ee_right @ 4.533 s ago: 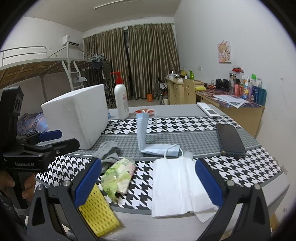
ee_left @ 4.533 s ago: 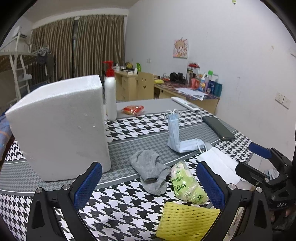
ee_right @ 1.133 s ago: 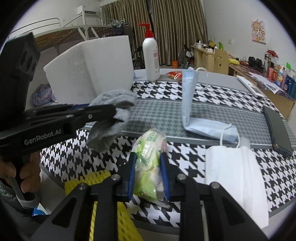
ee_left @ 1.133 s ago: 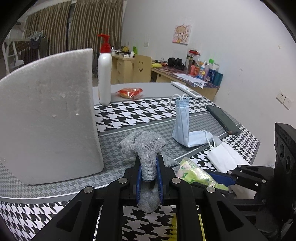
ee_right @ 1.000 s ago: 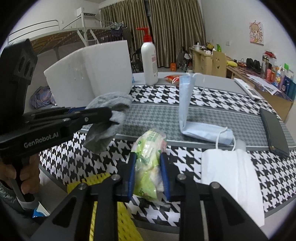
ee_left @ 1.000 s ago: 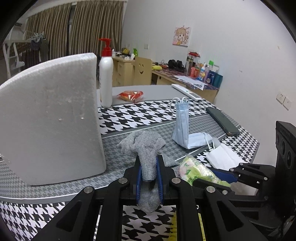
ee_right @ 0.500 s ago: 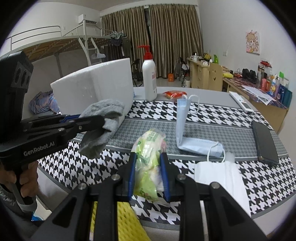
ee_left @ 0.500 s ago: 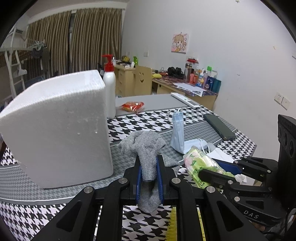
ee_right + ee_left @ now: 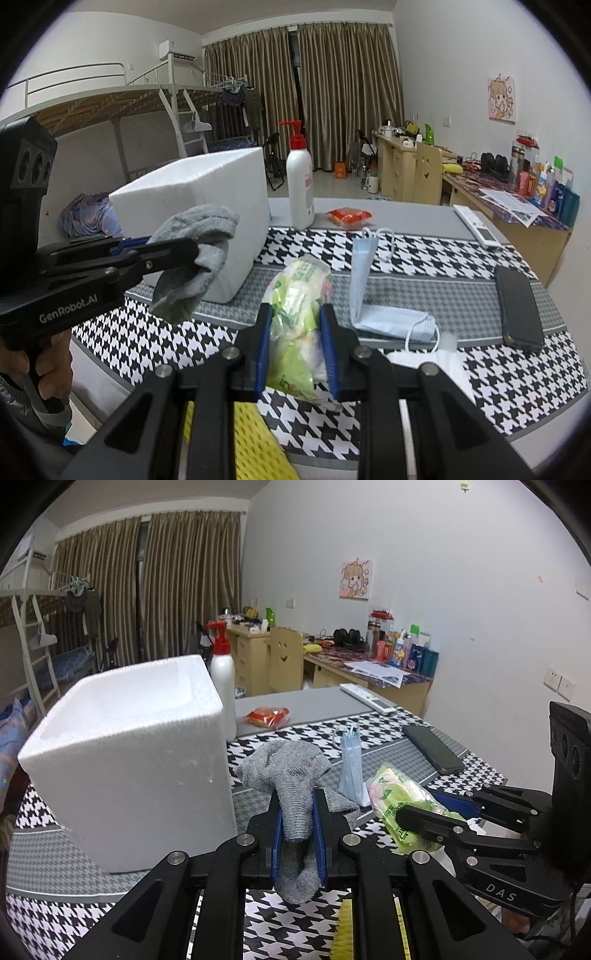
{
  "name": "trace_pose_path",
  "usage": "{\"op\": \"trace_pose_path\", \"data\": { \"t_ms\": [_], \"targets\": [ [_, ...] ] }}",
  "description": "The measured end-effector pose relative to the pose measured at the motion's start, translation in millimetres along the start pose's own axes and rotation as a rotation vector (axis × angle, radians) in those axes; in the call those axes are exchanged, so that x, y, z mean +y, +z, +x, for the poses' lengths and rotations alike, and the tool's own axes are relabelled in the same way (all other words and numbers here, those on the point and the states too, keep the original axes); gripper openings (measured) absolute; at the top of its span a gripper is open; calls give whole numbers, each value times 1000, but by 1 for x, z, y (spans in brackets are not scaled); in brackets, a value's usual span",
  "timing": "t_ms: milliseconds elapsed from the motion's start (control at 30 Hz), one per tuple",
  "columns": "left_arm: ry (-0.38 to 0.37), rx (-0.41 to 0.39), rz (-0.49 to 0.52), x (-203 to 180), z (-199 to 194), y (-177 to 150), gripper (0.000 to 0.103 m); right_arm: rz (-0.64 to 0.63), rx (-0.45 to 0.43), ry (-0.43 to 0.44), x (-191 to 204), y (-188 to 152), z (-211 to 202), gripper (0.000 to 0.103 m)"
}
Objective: Organize soft objects
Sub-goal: 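Carry the sock and snack bag over the white foam box with both tools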
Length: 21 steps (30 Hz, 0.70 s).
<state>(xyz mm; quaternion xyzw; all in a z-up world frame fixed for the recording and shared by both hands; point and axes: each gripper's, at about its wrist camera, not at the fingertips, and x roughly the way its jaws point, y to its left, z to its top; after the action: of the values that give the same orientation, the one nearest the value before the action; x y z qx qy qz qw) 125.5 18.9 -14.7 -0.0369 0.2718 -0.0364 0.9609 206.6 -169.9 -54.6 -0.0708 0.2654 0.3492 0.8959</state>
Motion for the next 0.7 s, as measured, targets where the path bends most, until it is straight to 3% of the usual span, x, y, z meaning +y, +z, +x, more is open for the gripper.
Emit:
{"op": "trace_pose_path", "data": {
  "t_ms": [700],
  "targets": [
    [1,-70,30,6,-20,24,15,-22,-85,-8,4,25,-11,30]
  ]
}}
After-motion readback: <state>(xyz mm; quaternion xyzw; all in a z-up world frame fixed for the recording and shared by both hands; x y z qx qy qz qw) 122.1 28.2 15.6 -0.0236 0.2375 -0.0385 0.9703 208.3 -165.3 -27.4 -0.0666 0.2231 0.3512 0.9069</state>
